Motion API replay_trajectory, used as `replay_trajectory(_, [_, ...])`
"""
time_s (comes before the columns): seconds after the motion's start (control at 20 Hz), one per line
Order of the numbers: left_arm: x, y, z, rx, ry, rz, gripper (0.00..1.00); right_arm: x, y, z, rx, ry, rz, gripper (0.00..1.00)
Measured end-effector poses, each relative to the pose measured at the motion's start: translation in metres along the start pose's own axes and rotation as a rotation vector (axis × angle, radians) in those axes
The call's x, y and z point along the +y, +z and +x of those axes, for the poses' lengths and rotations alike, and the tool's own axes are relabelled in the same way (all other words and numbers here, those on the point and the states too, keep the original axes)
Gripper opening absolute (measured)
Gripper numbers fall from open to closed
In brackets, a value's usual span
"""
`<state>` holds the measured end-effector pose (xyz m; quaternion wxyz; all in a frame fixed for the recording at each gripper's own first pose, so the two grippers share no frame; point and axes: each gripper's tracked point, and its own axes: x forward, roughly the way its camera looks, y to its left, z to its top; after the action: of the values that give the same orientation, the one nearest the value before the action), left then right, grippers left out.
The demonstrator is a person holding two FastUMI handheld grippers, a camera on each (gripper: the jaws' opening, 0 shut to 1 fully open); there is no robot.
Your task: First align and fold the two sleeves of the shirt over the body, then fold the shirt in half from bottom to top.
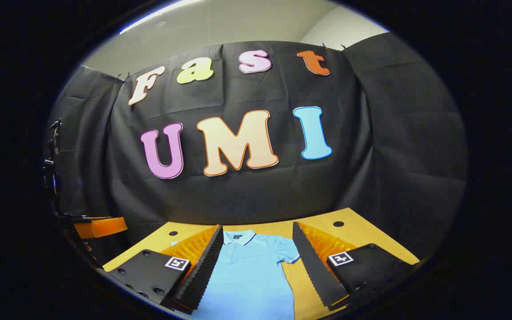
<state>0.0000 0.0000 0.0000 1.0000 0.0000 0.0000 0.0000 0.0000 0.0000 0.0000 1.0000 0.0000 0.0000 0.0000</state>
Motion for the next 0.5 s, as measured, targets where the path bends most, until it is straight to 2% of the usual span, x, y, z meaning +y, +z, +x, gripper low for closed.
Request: replay_trajectory(0.5, [-0.0038,-0.0022,0.0050,0.002,-0.003,-0.035,0.95,-0.0040,-0.0105,0.0084,0.028,0.007,0.000,0.97])
